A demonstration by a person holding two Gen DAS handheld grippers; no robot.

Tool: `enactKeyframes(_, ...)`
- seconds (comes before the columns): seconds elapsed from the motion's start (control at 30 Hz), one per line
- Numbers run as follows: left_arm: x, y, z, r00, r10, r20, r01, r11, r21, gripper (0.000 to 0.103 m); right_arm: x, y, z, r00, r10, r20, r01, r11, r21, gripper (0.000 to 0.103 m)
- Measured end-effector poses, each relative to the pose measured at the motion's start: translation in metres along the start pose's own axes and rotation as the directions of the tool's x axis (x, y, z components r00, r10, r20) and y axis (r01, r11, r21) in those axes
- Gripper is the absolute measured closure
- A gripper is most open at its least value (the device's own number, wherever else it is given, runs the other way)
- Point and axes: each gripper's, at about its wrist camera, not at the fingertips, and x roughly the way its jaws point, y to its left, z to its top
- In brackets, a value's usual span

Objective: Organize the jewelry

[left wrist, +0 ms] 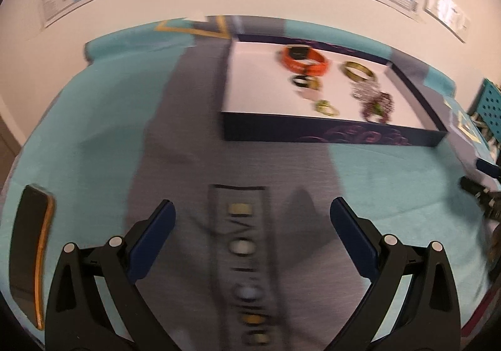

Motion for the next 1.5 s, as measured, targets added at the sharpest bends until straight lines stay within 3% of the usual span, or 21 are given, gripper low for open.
enactKeyframes(0.07,0.000,0.017,0.002,1.000,0.025,-0.001,-0.025,1.000,-0.007,0.006,0.005,-0.033,0.002,0.999,-0.047,-0.013,0.048,0.998,0.036,0.006)
enactKeyframes(0.23,0.000,0.051,0.007,0.997,0.078,0.003,-0.078,0.997,-0.012,0.006,0.018,-0.098,0.005,0.996,-0.073,-0.044,0.078,0.988,0.131,0.006)
enactKeyframes(0.33,0.007,0.068,0.011,0.995,0.096,-0.021,-0.097,0.995,-0.018,0.006,0.024,-0.113,0.009,0.996,-0.071,-0.049,0.077,0.988,0.134,0.006)
enactKeyframes(0.57,0.022,0.093,0.025,0.988,0.142,-0.052,-0.143,0.989,-0.025,0.006,0.029,-0.117,0.013,0.997,-0.061,-0.053,0.066,0.991,0.116,0.005)
enactKeyframes(0.63,0.025,0.097,0.026,0.991,0.123,-0.056,-0.125,0.992,-0.035,0.005,0.029,-0.118,0.013,0.997,-0.059,-0.053,0.065,0.991,0.117,0.005)
enactKeyframes(1.5,0.030,0.097,0.030,0.990,0.127,-0.055,-0.128,0.991,-0.027,0.004,0.029,-0.117,0.013,0.997,-0.061,-0.053,0.067,0.991,0.116,0.005)
